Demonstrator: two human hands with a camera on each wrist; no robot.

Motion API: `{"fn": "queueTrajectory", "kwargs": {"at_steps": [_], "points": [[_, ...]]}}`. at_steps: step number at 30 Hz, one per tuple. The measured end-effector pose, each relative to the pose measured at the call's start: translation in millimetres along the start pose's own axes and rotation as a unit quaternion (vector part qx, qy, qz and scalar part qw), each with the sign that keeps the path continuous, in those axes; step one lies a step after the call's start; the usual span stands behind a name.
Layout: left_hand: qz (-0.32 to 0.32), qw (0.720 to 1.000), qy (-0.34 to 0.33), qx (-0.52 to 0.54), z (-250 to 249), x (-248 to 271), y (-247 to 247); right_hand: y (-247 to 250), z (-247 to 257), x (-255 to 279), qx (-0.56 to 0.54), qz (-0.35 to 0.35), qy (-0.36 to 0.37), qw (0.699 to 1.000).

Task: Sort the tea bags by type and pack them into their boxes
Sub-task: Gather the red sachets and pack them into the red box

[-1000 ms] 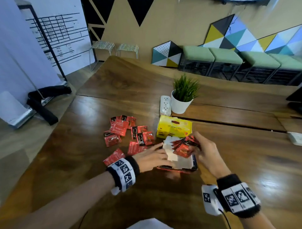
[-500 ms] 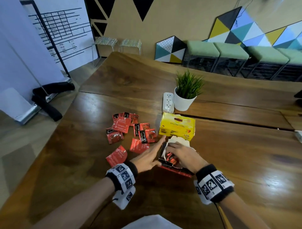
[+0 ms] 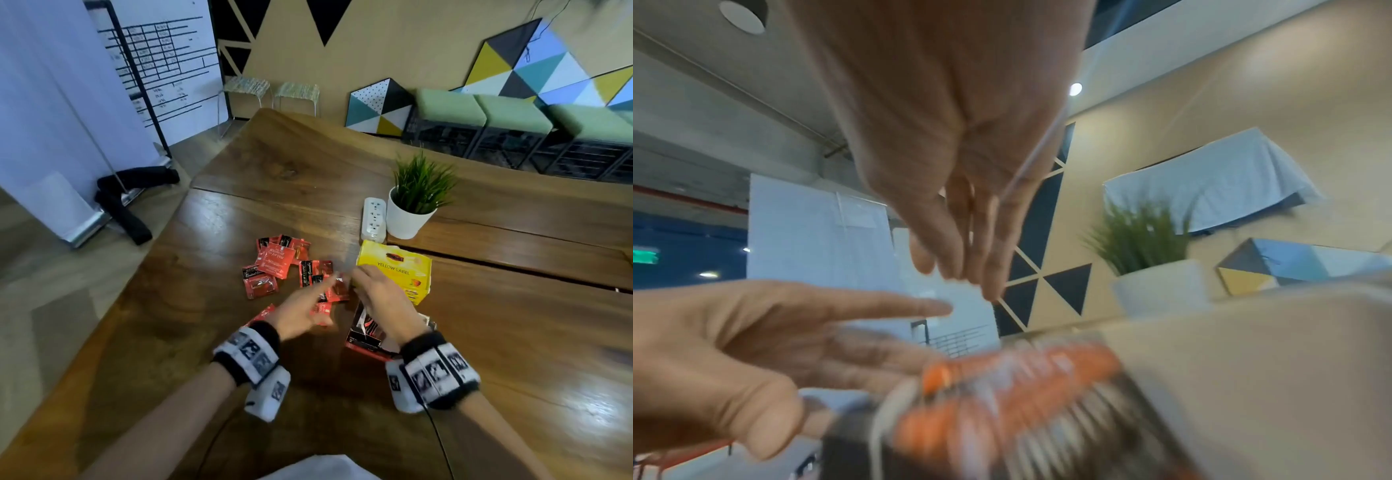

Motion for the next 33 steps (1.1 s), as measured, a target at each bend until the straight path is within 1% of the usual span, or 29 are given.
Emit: {"fn": "queueTrajectory", "kwargs": {"at_steps": [1, 2, 3, 4, 5, 6, 8, 10, 12, 14, 15, 17, 20, 23, 25, 27, 28, 30, 31, 32, 33], "points": [[-0.049, 0.999, 0.004, 0.010, 9, 7, 21, 2, 2, -20, 0.019, 0.043, -0.009, 0.999], [-0.103, 0.994, 0.024, 0.017, 20, 13, 45, 1, 3, -41, 0.048, 0.086, -0.012, 0.995], [-0.151, 0.987, 0.058, 0.019, 32, 17, 68, -3, 4, -62, 0.079, 0.131, -0.013, 0.988], [-0.183, 0.978, 0.101, 0.003, 45, 20, 90, -9, 4, -80, 0.108, 0.179, -0.014, 0.978], [-0.196, 0.970, 0.144, -0.030, 57, 19, 109, -18, 2, -97, 0.138, 0.231, -0.021, 0.963], [-0.187, 0.963, 0.184, -0.063, 70, 16, 124, -25, -1, -112, 0.169, 0.278, -0.032, 0.945], [-0.129, 0.955, 0.250, -0.094, 90, 5, 137, -34, -6, -132, 0.212, 0.341, -0.045, 0.915], [-0.084, 0.949, 0.292, -0.084, 100, -9, 132, -37, -10, -142, 0.240, 0.374, -0.048, 0.895], [-0.068, 0.936, 0.311, -0.148, 98, -24, 119, -40, -14, -143, 0.256, 0.388, -0.060, 0.883], [-0.081, 0.922, 0.315, -0.212, 95, -36, 108, -43, -18, -141, 0.266, 0.373, -0.072, 0.886], [-0.093, 0.918, 0.318, -0.217, 94, -39, 104, -44, -19, -140, 0.267, 0.367, -0.077, 0.888], [-0.102, 0.917, 0.327, -0.206, 92, -41, 101, -47, -21, -139, 0.258, 0.361, -0.082, 0.892], [-0.119, 0.920, 0.341, -0.151, 95, -32, 104, -52, -22, -142, 0.256, 0.351, -0.088, 0.896], [-0.182, 0.930, 0.317, -0.050, 99, -13, 114, -54, -17, -145, 0.253, 0.337, -0.087, 0.903], [-0.239, 0.925, 0.295, 0.030, 102, 5, 122, -58, -15, -147, 0.259, 0.346, -0.088, 0.897], [-0.272, 0.919, 0.270, 0.092, 104, 26, 126, -64, -14, -153, 0.256, 0.355, -0.104, 0.893], [-0.288, 0.915, 0.248, 0.136, 107, 33, 127, -64, -14, -157, 0.258, 0.358, -0.108, 0.891], [-0.314, 0.894, 0.200, 0.252, 109, 47, 124, -66, -17, -160, 0.232, 0.363, -0.115, 0.895], [-0.317, 0.879, 0.180, 0.307, 108, 51, 121, -69, -23, -164, 0.220, 0.366, -0.102, 0.898], [-0.316, 0.867, 0.161, 0.350, 105, 56, 117, -68, -23, -164, 0.196, 0.368, -0.106, 0.903], [-0.307, 0.862, 0.149, 0.375, 100, 57, 113, -62, -22, -163, 0.170, 0.364, -0.126, 0.907]]}}
Point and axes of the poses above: each hand's wrist, its own x-axis away from the middle knuckle, its own y-axis out of the back of the hand, z = x × y, the point moved 2 cm from there along -x, towards the middle knuckle, and after that the axes turned 8 degrees about z, right-handed, at the moved point
